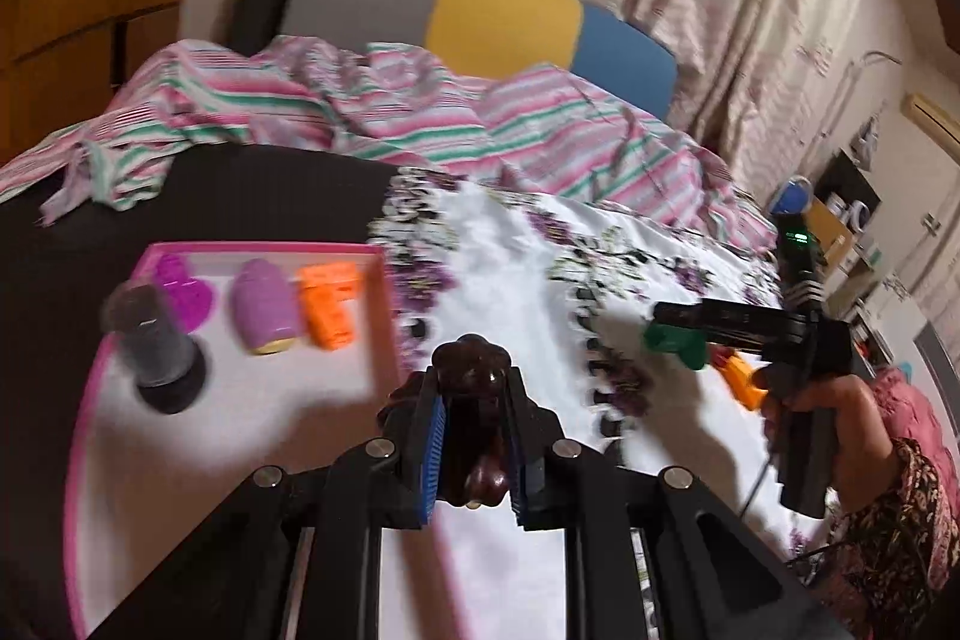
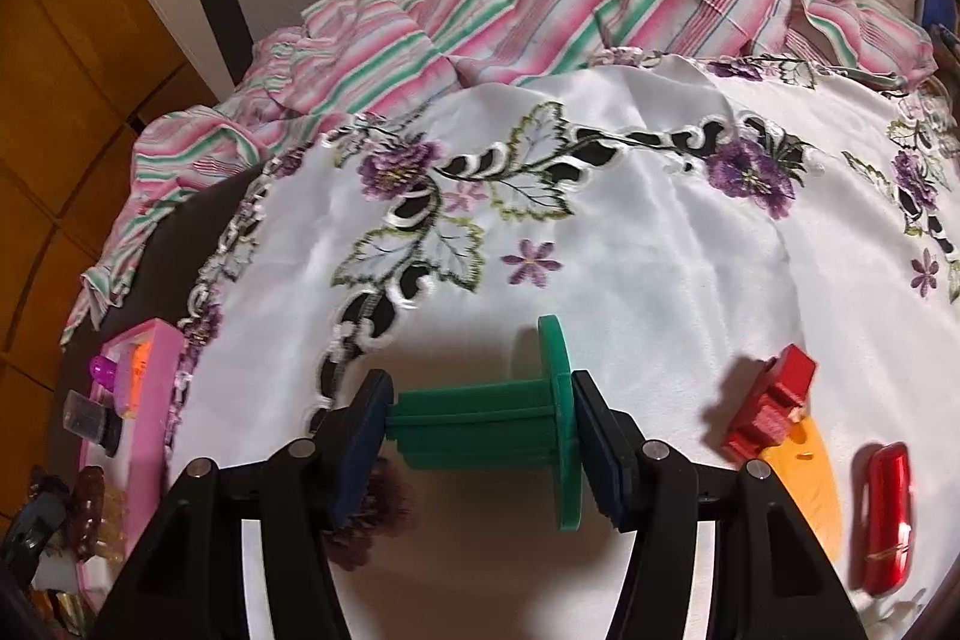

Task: Organize rigid objects
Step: 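Carry the brown knob and green spool toward the pink tray with both grippers, then lower the brown knob into the tray and open the left gripper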

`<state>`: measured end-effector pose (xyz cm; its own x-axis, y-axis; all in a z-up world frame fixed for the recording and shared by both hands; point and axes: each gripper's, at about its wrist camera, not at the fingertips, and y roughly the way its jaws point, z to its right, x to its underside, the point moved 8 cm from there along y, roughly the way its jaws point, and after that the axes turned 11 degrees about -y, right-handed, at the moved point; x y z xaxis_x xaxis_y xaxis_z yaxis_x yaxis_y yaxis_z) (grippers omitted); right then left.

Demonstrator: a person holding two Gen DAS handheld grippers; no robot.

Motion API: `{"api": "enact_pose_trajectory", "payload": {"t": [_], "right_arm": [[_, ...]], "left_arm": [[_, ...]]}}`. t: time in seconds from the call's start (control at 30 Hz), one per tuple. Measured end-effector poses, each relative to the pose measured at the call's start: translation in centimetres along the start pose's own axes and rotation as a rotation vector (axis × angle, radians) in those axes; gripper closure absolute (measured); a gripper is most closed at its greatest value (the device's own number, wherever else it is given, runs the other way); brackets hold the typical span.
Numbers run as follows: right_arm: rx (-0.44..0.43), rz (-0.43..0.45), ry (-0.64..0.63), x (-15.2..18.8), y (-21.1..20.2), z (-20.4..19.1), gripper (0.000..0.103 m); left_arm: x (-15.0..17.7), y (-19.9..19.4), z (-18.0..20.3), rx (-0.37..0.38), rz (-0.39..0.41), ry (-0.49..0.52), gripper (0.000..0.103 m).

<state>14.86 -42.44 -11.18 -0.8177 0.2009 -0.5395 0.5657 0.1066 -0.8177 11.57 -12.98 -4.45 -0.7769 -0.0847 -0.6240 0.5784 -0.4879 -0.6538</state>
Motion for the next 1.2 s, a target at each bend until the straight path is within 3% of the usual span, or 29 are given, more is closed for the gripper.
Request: {"api": "enact_pose_trajectory", "payload": {"t": [0.13,0.33,0.73,0.83,1.07,1.2], "right_arm": [[0.002,0.068,-0.085,-0.7,-1.2,-2.0,0.043],[-0.061,0.129,-0.118,-0.8,-2.4,-5.1,0.043],[-0.083,0.168,-0.206,-0.4,-2.8,-8.0,0.043],[-0.089,0.174,-0.197,-0.4,-2.8,-7.9,0.043],[-0.12,0.193,-0.212,-0.4,-3.2,-8.8,0.043],[-0.172,0.189,-0.204,0.1,-3.3,-10.5,0.043]], "left_arm": [[-0.7,-0.3,-3.4,-0.058,0.017,-0.048,0.087],[-1.3,1.4,-7.1,-0.138,-0.004,-0.073,0.087],[-3.5,3.6,-9.7,-0.225,0.006,-0.071,0.086],[-3.7,3.0,-9.8,-0.244,0.02,-0.081,0.065],[-1.4,0.2,-9.7,-0.149,0.009,-0.194,0.059],[0.8,-0.9,-9.3,-0.128,-0.02,-0.18,0.059]]}}
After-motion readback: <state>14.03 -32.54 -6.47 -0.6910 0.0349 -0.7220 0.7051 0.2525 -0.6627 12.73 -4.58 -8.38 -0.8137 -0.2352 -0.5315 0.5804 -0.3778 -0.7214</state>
